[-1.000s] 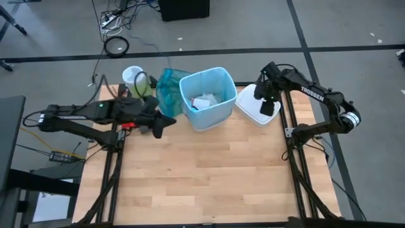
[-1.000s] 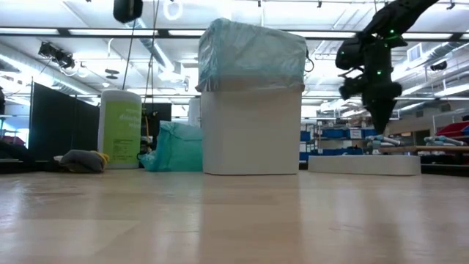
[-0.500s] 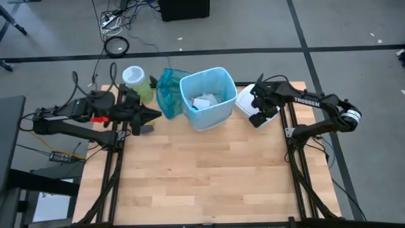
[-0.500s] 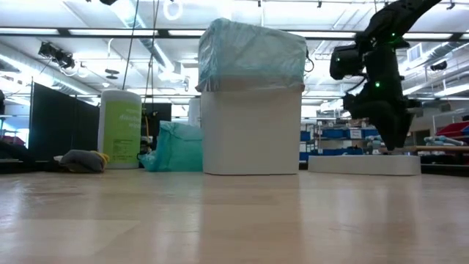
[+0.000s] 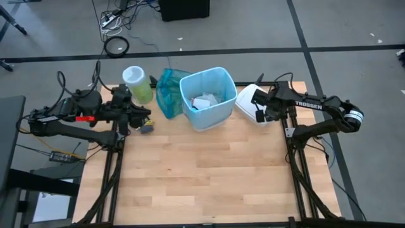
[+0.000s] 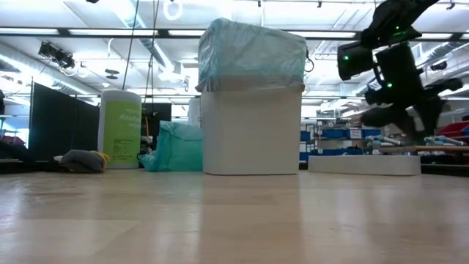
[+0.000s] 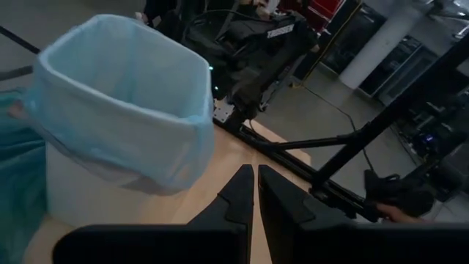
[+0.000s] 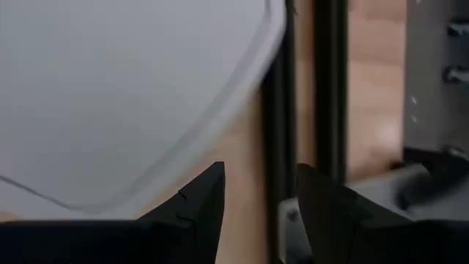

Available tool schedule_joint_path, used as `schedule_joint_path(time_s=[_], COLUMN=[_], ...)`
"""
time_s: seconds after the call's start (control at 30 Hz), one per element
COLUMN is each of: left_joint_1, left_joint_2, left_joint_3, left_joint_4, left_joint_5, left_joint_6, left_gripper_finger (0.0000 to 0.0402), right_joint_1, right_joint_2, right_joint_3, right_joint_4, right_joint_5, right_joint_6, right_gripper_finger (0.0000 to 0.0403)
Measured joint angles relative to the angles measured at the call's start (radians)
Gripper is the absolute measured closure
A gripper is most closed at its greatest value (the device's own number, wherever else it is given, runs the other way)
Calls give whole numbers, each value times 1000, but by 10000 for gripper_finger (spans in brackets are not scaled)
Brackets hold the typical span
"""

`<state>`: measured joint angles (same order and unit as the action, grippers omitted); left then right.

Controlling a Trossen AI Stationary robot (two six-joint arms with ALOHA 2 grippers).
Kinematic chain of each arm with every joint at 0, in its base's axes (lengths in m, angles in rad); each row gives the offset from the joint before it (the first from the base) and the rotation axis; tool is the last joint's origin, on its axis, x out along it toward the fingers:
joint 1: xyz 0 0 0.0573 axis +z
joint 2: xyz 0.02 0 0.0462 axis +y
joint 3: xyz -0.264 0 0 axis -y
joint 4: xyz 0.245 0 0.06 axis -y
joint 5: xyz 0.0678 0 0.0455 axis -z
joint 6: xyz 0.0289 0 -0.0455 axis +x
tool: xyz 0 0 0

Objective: Place trash/remove bag and relplace
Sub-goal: Put the white trash lid on the white trash bin

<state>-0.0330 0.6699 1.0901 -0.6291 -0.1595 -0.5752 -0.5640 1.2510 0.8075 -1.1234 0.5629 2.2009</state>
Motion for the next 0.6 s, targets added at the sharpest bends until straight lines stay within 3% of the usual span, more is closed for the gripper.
schedule_joint_path(time_s=[0.13, 0.6], left_joint_1=[0, 0], left_joint_2=[-4, -4], left_joint_3=[0, 0], left_joint_4=[0, 2], left_joint_5=[-5, -75], left_joint_6=[30, 46], left_gripper_finger=[371, 371], right_joint_1=[-2, -49], right_joint_2=[0, -1], right_joint_3=[-33, -188], right_joint_4=[103, 334], right_joint_5=[32, -33], right_joint_6=[-3, 42], right_gripper_finger=[245, 251])
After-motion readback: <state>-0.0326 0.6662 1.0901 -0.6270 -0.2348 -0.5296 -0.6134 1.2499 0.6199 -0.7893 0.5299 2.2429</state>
